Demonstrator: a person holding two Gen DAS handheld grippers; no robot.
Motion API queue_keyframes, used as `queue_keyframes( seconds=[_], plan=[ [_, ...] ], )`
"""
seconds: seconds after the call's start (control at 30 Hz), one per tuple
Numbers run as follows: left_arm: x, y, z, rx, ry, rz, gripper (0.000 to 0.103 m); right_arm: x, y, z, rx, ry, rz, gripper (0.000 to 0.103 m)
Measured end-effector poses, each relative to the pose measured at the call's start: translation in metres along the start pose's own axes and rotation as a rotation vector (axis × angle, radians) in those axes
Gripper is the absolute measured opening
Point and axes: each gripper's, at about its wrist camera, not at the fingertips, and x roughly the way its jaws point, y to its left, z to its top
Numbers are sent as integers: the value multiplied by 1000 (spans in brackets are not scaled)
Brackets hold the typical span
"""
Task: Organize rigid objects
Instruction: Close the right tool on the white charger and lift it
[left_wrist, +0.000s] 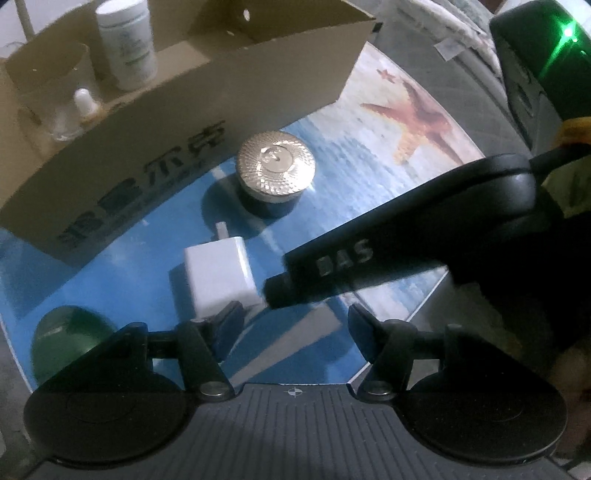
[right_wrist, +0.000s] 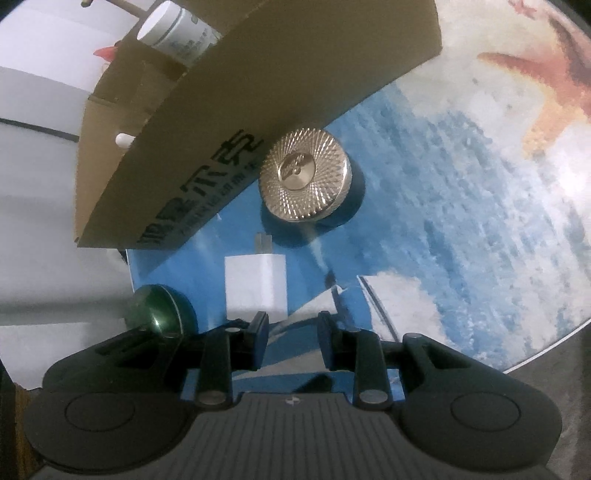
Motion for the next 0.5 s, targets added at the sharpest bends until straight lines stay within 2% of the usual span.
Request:
queue_keyframes(
  seconds=[0.17,0.4,0.5],
  plan=[
    [-4,6,-1,-32,-54,64,66,-9,-1,3,-1,-57,6,33],
    [2,20,1,-71,-40,110,69,-3,2,17,-17,-71,31,33],
    [16,21,7,-67,-4,112,69,6,5,24,-10,-54,55,34]
  ],
)
